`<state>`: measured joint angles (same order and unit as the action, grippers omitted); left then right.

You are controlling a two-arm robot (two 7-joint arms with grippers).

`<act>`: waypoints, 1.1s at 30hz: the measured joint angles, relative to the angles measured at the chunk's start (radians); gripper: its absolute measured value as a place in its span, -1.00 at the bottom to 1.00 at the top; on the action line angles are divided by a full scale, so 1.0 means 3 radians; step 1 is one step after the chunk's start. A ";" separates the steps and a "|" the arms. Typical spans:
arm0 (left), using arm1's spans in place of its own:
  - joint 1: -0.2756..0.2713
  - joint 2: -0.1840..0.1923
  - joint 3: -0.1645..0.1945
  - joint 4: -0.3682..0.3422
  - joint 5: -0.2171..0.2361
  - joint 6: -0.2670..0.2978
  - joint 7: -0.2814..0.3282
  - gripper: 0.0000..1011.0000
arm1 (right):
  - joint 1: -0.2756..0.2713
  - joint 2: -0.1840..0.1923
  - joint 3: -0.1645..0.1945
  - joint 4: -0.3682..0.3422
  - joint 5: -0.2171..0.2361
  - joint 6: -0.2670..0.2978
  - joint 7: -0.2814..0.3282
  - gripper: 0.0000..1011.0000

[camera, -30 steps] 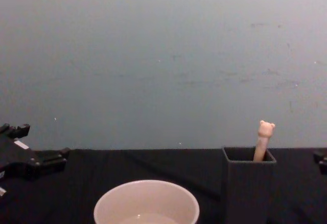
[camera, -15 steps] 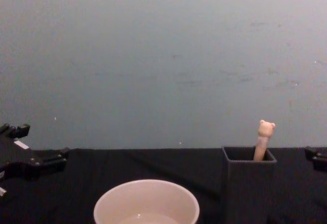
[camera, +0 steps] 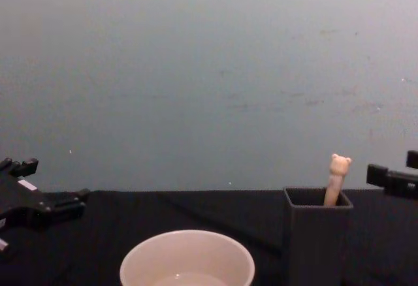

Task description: Pick up the stirring spoon with one hand, stir inside the cup, then place it back in its original position.

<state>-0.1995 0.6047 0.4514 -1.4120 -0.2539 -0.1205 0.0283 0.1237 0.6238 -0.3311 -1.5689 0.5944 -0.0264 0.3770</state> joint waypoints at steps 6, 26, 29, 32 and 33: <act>0.0000 0.0000 0.0000 0.0000 0.0000 0.0000 0.0000 0.98 | 0.0157 -0.0112 -0.0054 0.0191 0.0119 0.0117 0.0325 0.98; 0.0000 0.0000 0.0000 0.0000 0.0000 0.0000 0.0000 0.98 | 0.0717 -0.0496 -0.0294 0.0847 -0.0010 0.0080 0.0659 0.98; 0.0000 0.0000 0.0000 0.0000 0.0000 0.0000 0.0000 0.98 | 0.0749 -0.0523 -0.0309 0.0886 -0.0029 0.0080 0.0665 0.98; 0.0000 0.0000 0.0000 0.0000 0.0000 0.0000 0.0000 0.98 | 0.0763 -0.0539 -0.0318 0.0904 -0.0046 0.0074 0.0673 0.98; 0.0000 0.0000 0.0000 0.0000 0.0000 0.0000 0.0000 0.98 | 0.0766 -0.0542 -0.0320 0.0907 -0.0049 0.0073 0.0674 0.98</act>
<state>-0.1995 0.6047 0.4514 -1.4120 -0.2539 -0.1205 0.0283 0.3534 0.4612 -0.4270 -1.2968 0.5798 -0.0045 0.5793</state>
